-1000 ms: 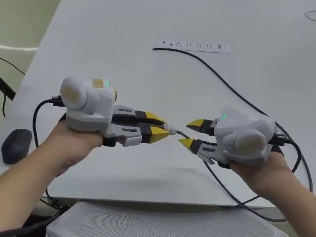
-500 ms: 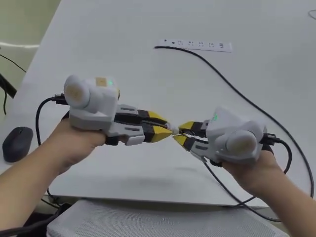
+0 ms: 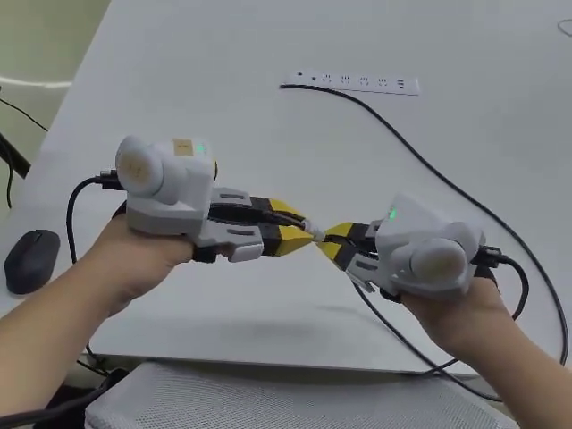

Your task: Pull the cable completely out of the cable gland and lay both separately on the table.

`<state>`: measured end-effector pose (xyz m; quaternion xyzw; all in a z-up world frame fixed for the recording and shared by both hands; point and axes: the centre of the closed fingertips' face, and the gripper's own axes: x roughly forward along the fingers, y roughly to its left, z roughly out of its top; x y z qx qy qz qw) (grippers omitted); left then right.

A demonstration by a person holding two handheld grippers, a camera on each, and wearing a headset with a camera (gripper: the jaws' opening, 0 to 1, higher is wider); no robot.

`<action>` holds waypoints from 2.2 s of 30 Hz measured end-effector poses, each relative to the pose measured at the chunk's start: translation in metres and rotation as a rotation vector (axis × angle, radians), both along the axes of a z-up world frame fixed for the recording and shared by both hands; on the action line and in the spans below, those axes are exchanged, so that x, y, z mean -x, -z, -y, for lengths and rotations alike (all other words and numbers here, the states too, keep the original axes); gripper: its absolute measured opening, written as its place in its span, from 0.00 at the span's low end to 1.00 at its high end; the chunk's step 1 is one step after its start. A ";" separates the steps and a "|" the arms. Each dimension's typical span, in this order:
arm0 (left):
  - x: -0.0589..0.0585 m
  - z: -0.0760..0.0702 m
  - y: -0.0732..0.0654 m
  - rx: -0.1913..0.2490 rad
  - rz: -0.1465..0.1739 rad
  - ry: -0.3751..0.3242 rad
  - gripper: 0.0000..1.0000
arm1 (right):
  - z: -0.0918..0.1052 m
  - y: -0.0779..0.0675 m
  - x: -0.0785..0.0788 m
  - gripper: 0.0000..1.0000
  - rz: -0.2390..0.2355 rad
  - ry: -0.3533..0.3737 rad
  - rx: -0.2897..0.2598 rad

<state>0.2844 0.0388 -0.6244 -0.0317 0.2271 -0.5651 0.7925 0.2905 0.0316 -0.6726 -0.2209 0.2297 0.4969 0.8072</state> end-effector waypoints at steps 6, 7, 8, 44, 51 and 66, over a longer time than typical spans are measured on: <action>-0.001 -0.001 -0.003 0.013 0.001 -0.008 0.15 | 0.005 0.003 -0.002 0.00 -0.005 0.011 0.011; -0.002 -0.001 -0.004 0.016 0.000 -0.010 0.15 | 0.007 0.005 -0.002 0.00 -0.007 0.014 0.016; -0.002 -0.002 -0.004 0.016 0.002 -0.011 0.15 | 0.009 0.007 -0.003 0.00 -0.011 0.019 0.023; -0.003 -0.010 -0.008 0.054 -0.009 -0.052 0.15 | 0.068 0.039 -0.008 0.00 -0.077 0.159 0.094; -0.002 -0.009 -0.005 0.050 -0.012 -0.051 0.15 | 0.068 0.038 -0.008 0.00 -0.080 0.165 0.087; -0.003 -0.013 0.006 0.052 -0.015 -0.059 0.15 | 0.065 0.025 -0.020 0.00 -0.079 0.177 0.086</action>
